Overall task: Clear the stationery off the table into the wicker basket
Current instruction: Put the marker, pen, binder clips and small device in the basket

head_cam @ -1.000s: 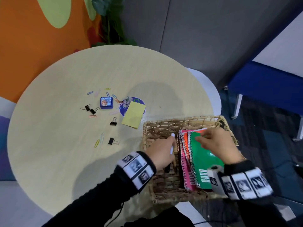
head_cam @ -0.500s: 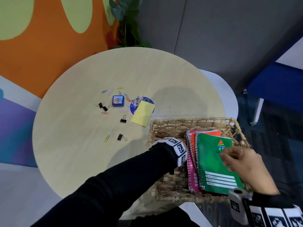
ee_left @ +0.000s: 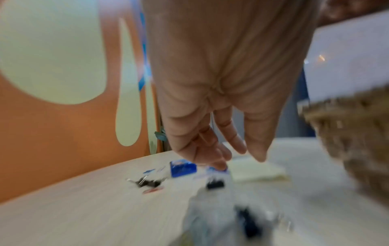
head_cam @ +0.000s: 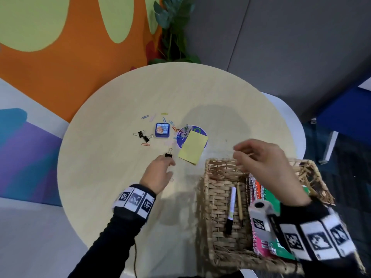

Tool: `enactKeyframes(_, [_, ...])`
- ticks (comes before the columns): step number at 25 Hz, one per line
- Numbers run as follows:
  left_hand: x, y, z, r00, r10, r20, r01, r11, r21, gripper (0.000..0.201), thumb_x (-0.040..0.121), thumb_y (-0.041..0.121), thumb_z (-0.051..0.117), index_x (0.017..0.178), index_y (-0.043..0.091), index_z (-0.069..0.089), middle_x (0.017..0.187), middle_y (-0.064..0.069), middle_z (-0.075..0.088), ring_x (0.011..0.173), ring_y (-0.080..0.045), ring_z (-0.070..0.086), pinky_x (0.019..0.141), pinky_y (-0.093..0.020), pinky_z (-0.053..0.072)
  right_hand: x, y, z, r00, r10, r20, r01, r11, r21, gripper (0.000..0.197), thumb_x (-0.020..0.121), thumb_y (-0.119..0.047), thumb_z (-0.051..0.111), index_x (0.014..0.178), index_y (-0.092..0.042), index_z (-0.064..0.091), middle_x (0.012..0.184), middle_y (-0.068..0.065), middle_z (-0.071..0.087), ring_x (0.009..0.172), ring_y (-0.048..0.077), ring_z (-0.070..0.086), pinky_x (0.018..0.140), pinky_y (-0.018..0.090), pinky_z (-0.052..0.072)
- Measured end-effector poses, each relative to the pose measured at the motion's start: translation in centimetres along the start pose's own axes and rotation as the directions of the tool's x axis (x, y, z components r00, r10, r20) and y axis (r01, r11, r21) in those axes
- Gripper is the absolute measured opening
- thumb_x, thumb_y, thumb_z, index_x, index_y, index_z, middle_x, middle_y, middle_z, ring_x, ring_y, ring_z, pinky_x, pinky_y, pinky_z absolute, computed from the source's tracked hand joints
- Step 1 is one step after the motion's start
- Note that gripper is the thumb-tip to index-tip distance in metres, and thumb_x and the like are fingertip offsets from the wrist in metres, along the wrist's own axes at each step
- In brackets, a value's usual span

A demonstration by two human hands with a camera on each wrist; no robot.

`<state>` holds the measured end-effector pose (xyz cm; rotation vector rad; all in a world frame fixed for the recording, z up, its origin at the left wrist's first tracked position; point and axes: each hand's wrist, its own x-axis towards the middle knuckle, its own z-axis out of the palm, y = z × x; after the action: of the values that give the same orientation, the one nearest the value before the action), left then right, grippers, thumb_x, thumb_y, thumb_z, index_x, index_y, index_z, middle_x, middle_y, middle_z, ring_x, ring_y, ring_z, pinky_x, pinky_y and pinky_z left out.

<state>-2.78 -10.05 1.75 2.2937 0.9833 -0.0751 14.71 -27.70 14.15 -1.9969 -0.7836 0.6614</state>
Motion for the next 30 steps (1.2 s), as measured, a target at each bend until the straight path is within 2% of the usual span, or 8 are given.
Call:
enactKeyframes(5, [0.9, -3.9, 2.1, 0.979, -0.022, 0.201, -0.015, 0.983, 0.182, 0.032, 0.086, 0.006, 0.057, 0.117, 0.012, 0.057, 0.124, -0.009, 0.047, 0.109, -0.027, 0.056, 0.093, -0.030, 0.042, 5.3, -2.6, 9.4, 0.982, -0.056, 0.182, 0.089, 0.980, -0.177, 0.010, 0.079, -0.007, 0.059, 0.082, -0.004, 0.068, 0.073, 0.004, 0.065, 0.078, 0.032, 0.070, 0.073, 0.043, 0.058])
enactKeyframes(9, [1.8, -4.4, 2.5, 0.968, -0.007, 0.249, -0.057, 0.967, 0.250, 0.018, 0.089, 0.008, 0.056, 0.107, 0.009, 0.061, 0.119, -0.011, 0.052, 0.102, -0.030, 0.059, 0.083, -0.032, 0.044, 9.4, -1.5, 16.2, 0.954, 0.092, 0.287, 0.023, 0.927, -0.373, 0.012, 0.080, -0.006, 0.051, 0.077, -0.015, 0.059, 0.087, 0.009, 0.066, 0.094, 0.034, 0.067, 0.074, 0.037, 0.056])
enactKeyframes(14, [-0.7, -6.0, 1.2, 0.997, 0.011, 0.080, -0.016, 0.998, 0.066, 0.016, 0.084, 0.018, 0.060, 0.096, 0.011, 0.066, 0.087, -0.001, 0.049, 0.078, -0.020, 0.051, 0.066, -0.025, 0.034, 12.4, 0.7, 22.0, 0.905, 0.249, 0.344, 0.058, 0.730, -0.681, 0.029, 0.084, -0.010, 0.056, 0.113, -0.004, 0.058, 0.127, 0.016, 0.050, 0.108, 0.035, 0.058, 0.089, 0.037, 0.049])
enactKeyframes(17, [-3.8, -7.3, -0.4, 0.998, -0.060, 0.004, 0.060, 0.998, -0.034, 0.015, 0.080, 0.019, 0.064, 0.093, 0.017, 0.070, 0.085, 0.002, 0.054, 0.074, -0.012, 0.052, 0.063, -0.018, 0.033, 12.8, 1.7, 23.8, 0.903, 0.248, 0.351, 0.095, 0.681, -0.726, 0.029, 0.090, -0.009, 0.047, 0.118, -0.004, 0.054, 0.121, 0.018, 0.043, 0.110, 0.036, 0.054, 0.092, 0.039, 0.047])
enactKeyframes(19, [-5.5, -7.9, -1.3, 0.994, -0.107, -0.012, 0.105, 0.988, -0.116, 0.011, 0.076, 0.019, 0.068, 0.086, 0.021, 0.071, 0.084, 0.000, 0.061, 0.071, -0.012, 0.058, 0.056, -0.012, 0.033, 13.0, 2.1, 24.5, 0.896, 0.238, 0.375, 0.149, 0.635, -0.758, 0.029, 0.091, -0.006, 0.042, 0.117, -0.002, 0.055, 0.106, 0.017, 0.046, 0.113, 0.034, 0.052, 0.093, 0.039, 0.045])
enactKeyframes(24, [-8.0, -8.2, -2.1, 0.974, -0.225, 0.023, 0.224, 0.943, -0.245, 0.025, 0.072, 0.022, 0.074, 0.067, 0.040, 0.058, 0.077, 0.008, 0.064, 0.062, -0.003, 0.059, 0.055, -0.004, 0.037, 13.4, 1.4, 24.8, 0.889, 0.245, 0.387, 0.179, 0.593, -0.785, 0.029, 0.092, -0.008, 0.047, 0.118, -0.001, 0.056, 0.127, 0.019, 0.051, 0.113, 0.034, 0.056, 0.093, 0.036, 0.047])
enactKeyframes(27, [-7.9, -7.2, -2.2, 0.981, -0.192, 0.016, 0.190, 0.952, -0.241, 0.023, 0.072, 0.021, 0.075, 0.071, 0.039, 0.061, 0.080, 0.006, 0.066, 0.065, -0.005, 0.062, 0.058, -0.002, 0.038, 13.3, -1.7, 20.7, 0.899, 0.126, 0.420, 0.230, 0.678, -0.698, 0.023, 0.084, -0.008, 0.060, 0.106, -0.001, 0.066, 0.115, 0.014, 0.064, 0.101, 0.027, 0.061, 0.084, 0.033, 0.049])
enactKeyframes(30, [-7.3, -5.0, -2.3, 0.994, -0.109, 0.017, 0.110, 0.959, -0.261, 0.020, 0.072, 0.018, 0.075, 0.077, 0.034, 0.064, 0.083, 0.004, 0.067, 0.068, -0.003, 0.064, 0.063, -0.006, 0.041, 10.3, -4.1, 13.7, 0.868, -0.014, 0.497, 0.332, 0.760, -0.559, 0.016, 0.073, -0.006, 0.065, 0.088, -0.005, 0.069, 0.092, 0.008, 0.068, 0.078, 0.018, 0.054, 0.068, 0.023, 0.039])
